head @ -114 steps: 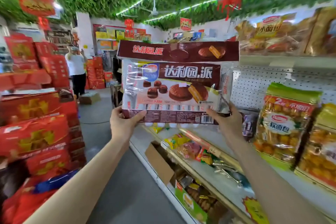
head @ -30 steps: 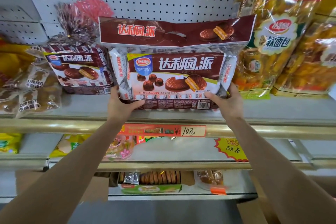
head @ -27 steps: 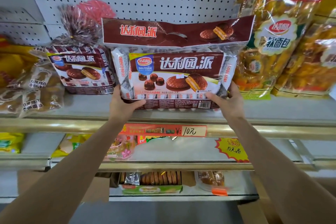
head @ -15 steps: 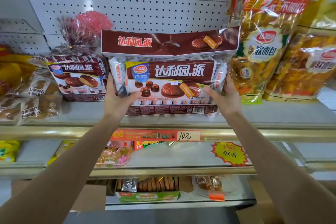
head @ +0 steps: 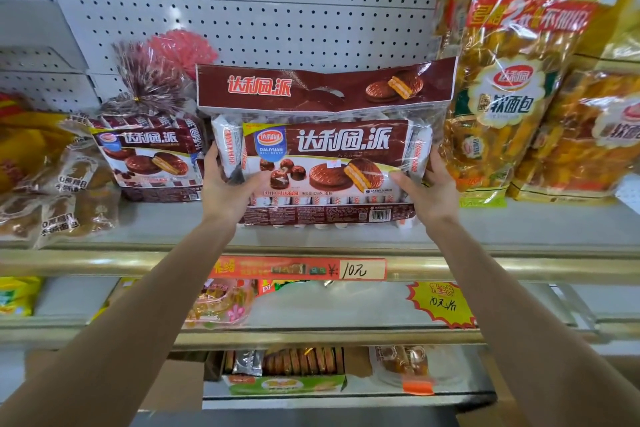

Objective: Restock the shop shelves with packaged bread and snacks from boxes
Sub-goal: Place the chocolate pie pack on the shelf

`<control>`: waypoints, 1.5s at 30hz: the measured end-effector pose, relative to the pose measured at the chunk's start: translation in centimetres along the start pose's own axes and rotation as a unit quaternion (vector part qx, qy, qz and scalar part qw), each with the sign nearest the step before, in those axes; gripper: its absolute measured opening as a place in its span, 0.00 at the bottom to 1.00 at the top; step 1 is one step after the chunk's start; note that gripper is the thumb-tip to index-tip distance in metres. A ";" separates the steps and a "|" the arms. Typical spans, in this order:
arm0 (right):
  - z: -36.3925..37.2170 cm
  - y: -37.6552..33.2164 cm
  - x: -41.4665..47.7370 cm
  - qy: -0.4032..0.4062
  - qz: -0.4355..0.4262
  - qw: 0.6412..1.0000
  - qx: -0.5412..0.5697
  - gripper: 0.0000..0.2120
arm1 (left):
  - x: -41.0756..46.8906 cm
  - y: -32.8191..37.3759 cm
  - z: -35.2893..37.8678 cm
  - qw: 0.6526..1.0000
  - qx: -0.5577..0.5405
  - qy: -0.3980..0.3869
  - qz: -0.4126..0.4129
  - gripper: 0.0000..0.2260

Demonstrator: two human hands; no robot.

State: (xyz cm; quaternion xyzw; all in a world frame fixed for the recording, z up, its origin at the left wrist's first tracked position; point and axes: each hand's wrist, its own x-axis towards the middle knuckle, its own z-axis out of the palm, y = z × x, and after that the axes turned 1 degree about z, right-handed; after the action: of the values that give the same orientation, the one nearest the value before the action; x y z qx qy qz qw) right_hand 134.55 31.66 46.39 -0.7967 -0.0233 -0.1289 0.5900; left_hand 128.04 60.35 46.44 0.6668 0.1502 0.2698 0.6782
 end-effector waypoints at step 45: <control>3.2 1.3 6.0 0.014 0.049 0.999 -0.013 0.37 | 6.2 -2.0 2.2 1.000 0.015 0.009 -0.021 0.38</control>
State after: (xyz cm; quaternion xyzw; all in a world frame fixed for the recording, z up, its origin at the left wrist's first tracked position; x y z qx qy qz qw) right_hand 141.15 33.61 45.68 -0.8028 0.0253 -0.1110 0.5853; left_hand 134.60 62.15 45.57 0.6711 0.1743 0.2594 0.6723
